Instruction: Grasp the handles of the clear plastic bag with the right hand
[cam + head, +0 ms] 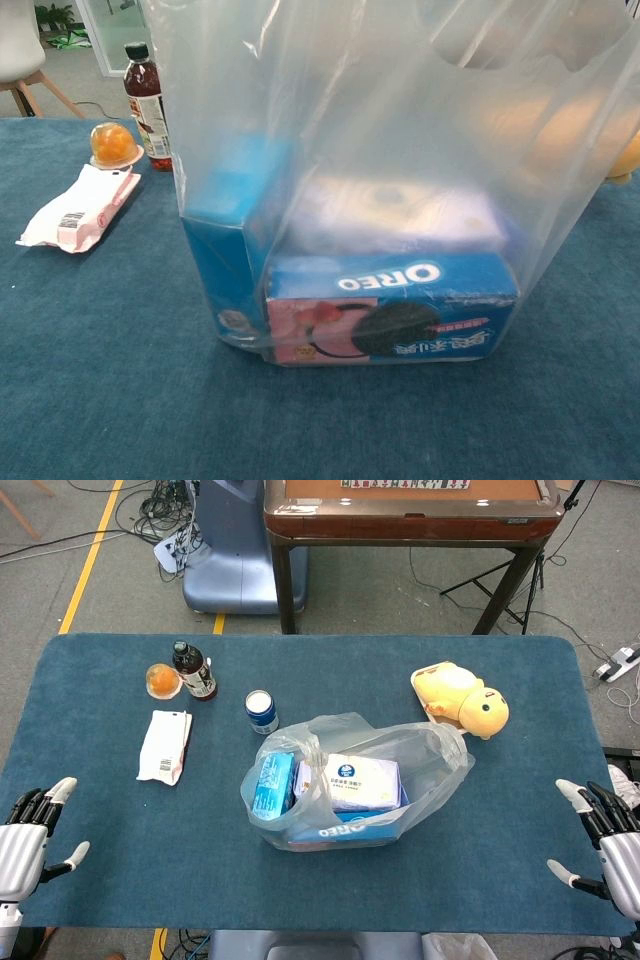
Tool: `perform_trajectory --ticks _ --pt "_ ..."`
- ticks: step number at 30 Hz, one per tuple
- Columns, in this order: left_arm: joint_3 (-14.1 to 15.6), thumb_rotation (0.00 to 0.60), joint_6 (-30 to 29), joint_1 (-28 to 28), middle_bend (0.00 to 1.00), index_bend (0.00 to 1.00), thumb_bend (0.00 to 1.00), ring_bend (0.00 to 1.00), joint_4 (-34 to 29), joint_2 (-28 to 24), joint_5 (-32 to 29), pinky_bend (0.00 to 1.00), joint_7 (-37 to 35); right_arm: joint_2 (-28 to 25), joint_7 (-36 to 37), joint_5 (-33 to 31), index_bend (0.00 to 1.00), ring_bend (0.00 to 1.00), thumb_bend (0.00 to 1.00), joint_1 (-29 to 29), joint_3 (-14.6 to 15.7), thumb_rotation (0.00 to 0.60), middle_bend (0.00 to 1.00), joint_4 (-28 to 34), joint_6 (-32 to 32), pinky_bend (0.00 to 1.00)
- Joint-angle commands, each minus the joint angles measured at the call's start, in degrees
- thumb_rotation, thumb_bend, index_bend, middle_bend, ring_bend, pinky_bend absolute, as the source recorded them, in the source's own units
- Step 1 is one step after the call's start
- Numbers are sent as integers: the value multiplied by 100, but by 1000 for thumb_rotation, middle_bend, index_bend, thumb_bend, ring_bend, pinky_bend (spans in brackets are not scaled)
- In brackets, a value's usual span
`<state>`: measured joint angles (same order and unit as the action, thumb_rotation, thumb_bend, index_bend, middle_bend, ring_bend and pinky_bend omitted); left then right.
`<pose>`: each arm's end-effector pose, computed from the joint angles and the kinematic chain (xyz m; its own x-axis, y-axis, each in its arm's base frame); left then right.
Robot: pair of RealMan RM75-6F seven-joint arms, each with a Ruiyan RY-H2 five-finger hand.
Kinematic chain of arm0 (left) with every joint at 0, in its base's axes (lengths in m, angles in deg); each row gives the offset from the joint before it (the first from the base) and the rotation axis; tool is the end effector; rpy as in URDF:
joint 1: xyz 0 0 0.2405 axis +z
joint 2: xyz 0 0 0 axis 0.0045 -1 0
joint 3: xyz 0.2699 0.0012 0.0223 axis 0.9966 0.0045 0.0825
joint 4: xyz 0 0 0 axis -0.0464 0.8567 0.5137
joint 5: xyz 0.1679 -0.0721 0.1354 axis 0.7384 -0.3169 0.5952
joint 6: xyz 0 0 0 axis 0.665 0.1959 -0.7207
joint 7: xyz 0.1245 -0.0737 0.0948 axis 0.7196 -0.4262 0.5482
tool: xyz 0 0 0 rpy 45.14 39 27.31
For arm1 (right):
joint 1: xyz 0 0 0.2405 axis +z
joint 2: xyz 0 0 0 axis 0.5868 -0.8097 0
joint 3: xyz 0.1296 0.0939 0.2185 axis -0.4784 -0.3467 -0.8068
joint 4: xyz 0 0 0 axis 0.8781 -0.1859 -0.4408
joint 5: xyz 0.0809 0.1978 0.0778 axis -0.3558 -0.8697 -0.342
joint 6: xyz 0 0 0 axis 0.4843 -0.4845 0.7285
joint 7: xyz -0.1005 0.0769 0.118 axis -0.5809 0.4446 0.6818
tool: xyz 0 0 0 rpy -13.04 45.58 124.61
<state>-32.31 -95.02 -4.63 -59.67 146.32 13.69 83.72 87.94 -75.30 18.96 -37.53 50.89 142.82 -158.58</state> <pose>-0.3030 0.2017 0.1570 0.4269 -0.0225 0.9040 0.9008 -0.0765 -0.4273 -0.3003 -0.1530 0.1971 0.3304 -0.0191 0.9436 -0.9398 -0.0996 0.3270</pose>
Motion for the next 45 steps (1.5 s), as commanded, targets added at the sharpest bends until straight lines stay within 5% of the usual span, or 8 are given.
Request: perform_trajectory --ticks 1,7,16,26,38,45 --pt "-3 600 13 -9 117 55 222 133 -5 5 -1 90 13 -54 148 77 0 29 0 32 31 600 132 37 40 117" --pt "-7 600 7 -13 117 55 222 133 -43 -5 17 90 20 -357 732 297 0 29 0 206 40 600 132 164 115 117" --pt "10 600 -90 61 117 55 222 133 -61 -12 17 90 27 -1226 2619 572 0 29 0 990 -51 600 132 354 706 118" --pt "14 600 -137 114 117 55 222 133 -59 -18 -8 90 39 -1807 3817 771 0 29 0 2005 -181 600 131 576 1848 117" --pt "2 600 -153 139 117 55 222 133 -26 -5 -26 90 20 -1820 4942 1117 0 29 0 3120 -344 600 132 628 2887 118" --pt "2 600 -182 172 117 55 222 133 -53 -41 -43 90 16 -1529 5800 1529 0 29 0 3609 -269 600 131 470 2961 117"
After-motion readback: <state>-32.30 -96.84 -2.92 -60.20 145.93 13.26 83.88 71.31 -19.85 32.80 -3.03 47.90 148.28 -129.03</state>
